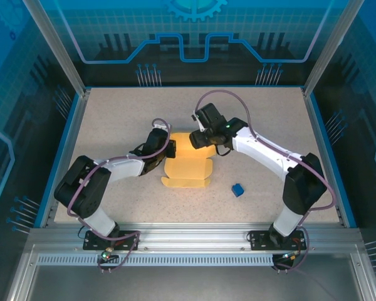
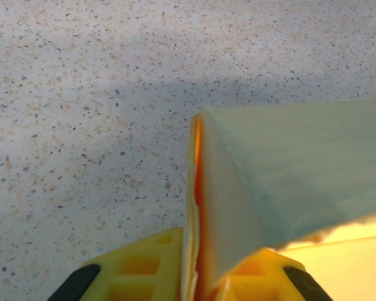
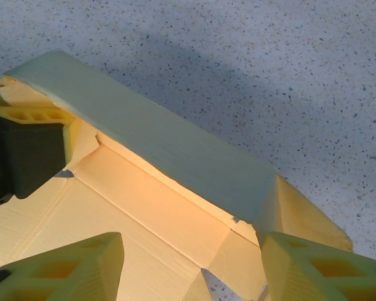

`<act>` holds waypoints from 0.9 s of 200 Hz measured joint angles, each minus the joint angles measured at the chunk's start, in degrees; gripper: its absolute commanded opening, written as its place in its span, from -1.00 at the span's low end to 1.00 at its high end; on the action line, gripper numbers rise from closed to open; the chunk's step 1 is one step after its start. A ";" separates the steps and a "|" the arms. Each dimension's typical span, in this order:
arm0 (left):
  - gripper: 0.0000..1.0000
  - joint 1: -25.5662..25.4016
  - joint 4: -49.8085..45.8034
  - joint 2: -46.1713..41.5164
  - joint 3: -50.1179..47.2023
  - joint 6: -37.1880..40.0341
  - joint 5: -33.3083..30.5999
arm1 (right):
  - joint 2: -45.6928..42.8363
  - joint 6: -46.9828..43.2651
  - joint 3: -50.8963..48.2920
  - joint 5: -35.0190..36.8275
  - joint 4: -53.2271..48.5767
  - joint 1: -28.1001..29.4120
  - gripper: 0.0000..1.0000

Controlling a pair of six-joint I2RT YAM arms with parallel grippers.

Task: Fold the paper box

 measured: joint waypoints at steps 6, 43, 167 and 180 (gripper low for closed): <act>-0.72 0.00 -0.02 -0.07 0.00 0.00 -0.11 | 0.02 0.02 0.02 0.04 -0.15 0.00 0.19; -0.72 0.00 -0.02 -0.22 0.00 0.00 -0.17 | 0.96 0.22 0.63 0.33 -0.94 -0.02 0.18; -0.72 0.00 -0.50 -0.24 0.00 0.15 -2.10 | 2.51 8.39 -1.90 -8.68 6.01 -3.43 0.04; -0.71 0.00 -0.50 -0.24 0.00 0.17 -2.19 | 1.90 8.94 -3.04 -9.31 6.67 -4.13 0.06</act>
